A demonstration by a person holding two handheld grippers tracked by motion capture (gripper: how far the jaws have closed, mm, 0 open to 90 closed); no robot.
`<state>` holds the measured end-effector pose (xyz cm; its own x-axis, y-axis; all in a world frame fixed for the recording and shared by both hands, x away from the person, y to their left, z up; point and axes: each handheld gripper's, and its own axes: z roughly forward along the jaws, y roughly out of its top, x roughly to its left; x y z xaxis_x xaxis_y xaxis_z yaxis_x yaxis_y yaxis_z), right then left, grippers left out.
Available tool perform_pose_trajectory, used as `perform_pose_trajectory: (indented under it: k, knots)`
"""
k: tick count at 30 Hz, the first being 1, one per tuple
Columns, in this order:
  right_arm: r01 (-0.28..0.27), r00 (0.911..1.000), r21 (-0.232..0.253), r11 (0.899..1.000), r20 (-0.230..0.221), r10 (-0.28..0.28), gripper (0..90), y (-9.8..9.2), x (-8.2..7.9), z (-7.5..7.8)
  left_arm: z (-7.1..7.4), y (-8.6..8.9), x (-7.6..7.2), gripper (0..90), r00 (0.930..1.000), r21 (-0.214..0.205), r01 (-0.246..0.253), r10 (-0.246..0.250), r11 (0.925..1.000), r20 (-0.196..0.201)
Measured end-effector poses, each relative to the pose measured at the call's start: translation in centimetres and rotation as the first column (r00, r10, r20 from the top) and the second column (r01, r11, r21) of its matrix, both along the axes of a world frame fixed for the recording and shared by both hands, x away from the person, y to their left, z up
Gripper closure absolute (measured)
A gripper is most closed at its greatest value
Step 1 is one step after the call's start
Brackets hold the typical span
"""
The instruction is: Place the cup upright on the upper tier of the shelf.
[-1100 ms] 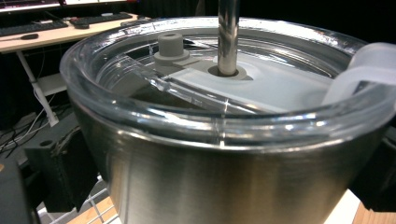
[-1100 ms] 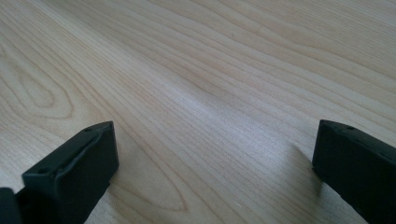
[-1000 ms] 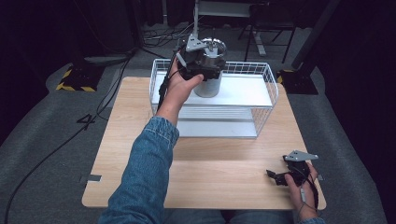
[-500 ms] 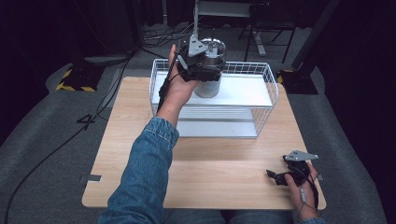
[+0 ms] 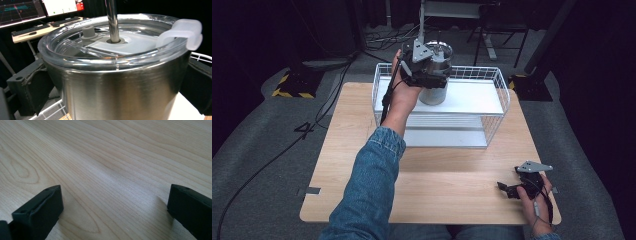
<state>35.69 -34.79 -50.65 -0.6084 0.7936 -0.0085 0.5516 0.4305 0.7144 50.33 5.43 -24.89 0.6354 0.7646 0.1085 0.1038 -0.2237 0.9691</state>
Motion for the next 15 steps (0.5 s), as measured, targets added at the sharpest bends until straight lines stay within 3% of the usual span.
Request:
perform_pose_trajectory:
  k: [4, 11, 15]
  knots:
    - [-0.001, 1.0000, 0.000, 1.000, 0.000, 0.001, 0.6, 0.0, 0.0, 0.0, 0.3, 0.6, -0.3, 0.0, 0.9999, -0.036, 0.014, -0.014, 0.9992, 0.005]
    - [0.000, 1.0000, 0.000, 1.000, 0.000, 0.000, 0.6, 0.0, 0.0, 0.0, 1.2, 2.9, -1.1, 0.0, 0.9965, -0.105, 0.082, -0.080, 0.9910, 0.024]
    - [-0.001, 1.0000, 0.001, 1.000, -0.001, 0.001, 0.6, 0.0, 0.0, 0.0, 1.4, 3.7, -1.8, 0.0, 0.9936, -0.104, 0.112, -0.110, 0.9883, 0.025]
